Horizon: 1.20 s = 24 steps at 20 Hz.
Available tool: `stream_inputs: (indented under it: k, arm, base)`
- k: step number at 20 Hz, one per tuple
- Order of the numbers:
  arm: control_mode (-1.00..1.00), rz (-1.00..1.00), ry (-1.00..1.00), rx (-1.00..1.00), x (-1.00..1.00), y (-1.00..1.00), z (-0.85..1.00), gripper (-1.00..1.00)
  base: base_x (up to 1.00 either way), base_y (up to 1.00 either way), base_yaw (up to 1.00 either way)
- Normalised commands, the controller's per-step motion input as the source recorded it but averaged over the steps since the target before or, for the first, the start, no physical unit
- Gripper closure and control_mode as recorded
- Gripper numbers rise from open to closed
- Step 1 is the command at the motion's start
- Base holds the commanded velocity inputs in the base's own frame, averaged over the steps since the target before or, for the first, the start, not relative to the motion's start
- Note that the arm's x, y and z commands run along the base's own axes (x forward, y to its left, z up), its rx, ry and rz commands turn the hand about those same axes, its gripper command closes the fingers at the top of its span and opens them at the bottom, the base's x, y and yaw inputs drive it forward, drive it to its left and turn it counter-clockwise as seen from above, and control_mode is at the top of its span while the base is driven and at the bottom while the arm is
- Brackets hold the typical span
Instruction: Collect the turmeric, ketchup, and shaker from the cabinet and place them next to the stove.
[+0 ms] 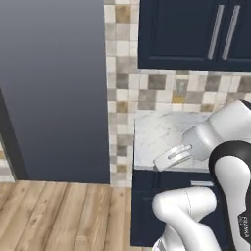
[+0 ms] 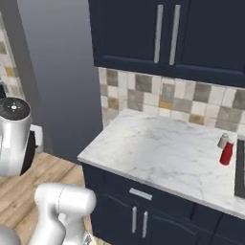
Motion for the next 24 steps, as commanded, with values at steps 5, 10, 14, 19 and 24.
stream_inputs:
  k: [5, 10, 14, 19, 24]
  arm:
    - [1.00, 0.00, 0.00, 0.00, 0.00, 0.00, 0.00, -1.00]
    - [1.00, 0.00, 0.00, 0.00, 0.00, 0.00, 0.00, -1.00]
    - [1.00, 0.00, 0.00, 0.00, 0.00, 0.00, 0.00, -1.00]
    - [1.00, 0.00, 0.00, 0.00, 0.00, 0.00, 0.00, -1.00]
    - [1.00, 0.00, 0.00, 0.00, 0.00, 0.00, 0.00, -1.00]
  base:
    - [-0.44, 1.00, 0.42]
    - [-0.54, 0.90, 0.43]
    - [-0.77, 0.84, 0.34]
    - [-0.77, 0.78, 0.32]
    - [-0.22, 0.85, 0.48]
